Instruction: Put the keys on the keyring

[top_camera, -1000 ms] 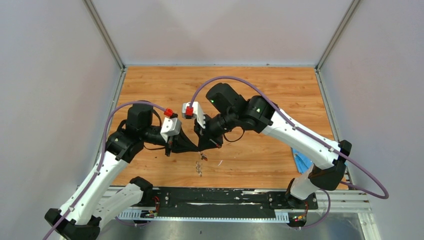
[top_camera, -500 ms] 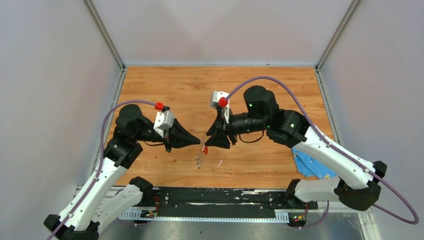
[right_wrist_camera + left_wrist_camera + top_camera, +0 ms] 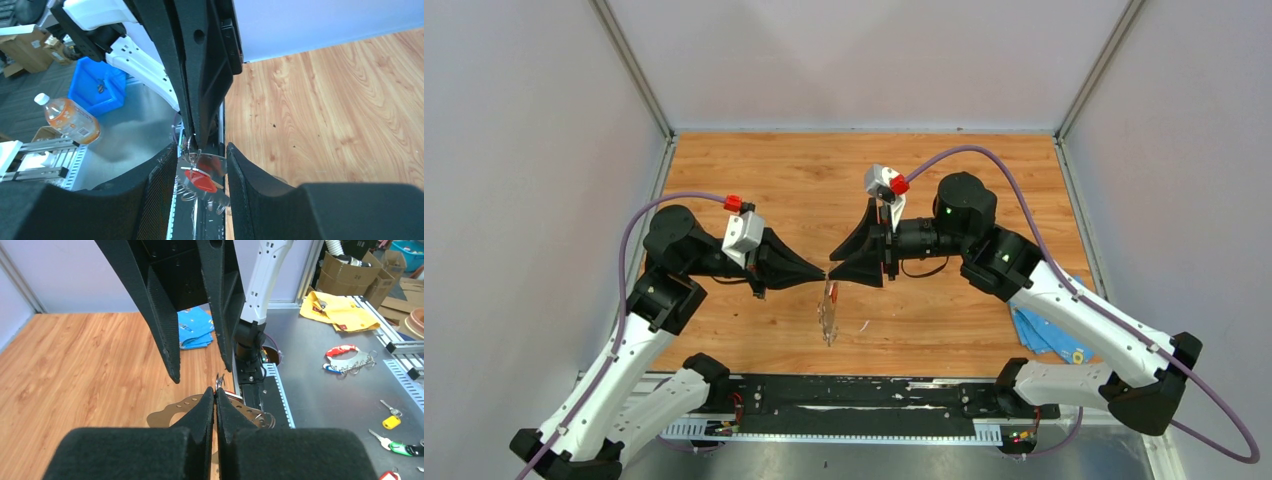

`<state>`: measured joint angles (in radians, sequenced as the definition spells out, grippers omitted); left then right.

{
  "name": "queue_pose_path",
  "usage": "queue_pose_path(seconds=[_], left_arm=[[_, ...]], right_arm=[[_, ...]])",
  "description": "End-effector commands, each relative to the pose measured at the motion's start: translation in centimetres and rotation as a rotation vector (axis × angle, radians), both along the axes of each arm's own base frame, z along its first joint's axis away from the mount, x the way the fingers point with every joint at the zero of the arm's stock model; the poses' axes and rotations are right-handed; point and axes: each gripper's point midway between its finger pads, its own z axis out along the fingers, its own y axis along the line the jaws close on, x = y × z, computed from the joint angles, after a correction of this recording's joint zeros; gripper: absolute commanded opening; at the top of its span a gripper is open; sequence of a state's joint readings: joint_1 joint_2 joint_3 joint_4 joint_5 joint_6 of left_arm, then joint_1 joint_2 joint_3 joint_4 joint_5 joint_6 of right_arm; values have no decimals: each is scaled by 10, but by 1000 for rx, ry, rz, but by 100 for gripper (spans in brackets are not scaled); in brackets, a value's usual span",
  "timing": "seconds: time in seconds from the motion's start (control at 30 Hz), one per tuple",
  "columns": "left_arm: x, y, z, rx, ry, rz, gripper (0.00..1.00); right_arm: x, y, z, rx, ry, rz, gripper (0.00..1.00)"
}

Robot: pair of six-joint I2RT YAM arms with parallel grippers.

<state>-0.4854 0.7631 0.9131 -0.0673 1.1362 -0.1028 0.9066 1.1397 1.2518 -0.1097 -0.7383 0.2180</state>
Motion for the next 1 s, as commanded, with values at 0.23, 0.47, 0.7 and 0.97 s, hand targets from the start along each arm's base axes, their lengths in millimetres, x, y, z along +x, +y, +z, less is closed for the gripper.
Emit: queue_pose_path(seconds=[0.23,0.47,0.7,0.97], left_arm=[[-1,1,23,-38,-55,9,0],[0,1,21,-37,-51,17,0],[0,1,21,-39,-50,24,0],[0,1,22,-41,-53,30,0]], right_arm=[[-14,0,13,80,5,91,40],[-12,2,10,72,17,82,12],[-13,0,0,35,33,83,33],[-9,3,-1,29,35,74,9]])
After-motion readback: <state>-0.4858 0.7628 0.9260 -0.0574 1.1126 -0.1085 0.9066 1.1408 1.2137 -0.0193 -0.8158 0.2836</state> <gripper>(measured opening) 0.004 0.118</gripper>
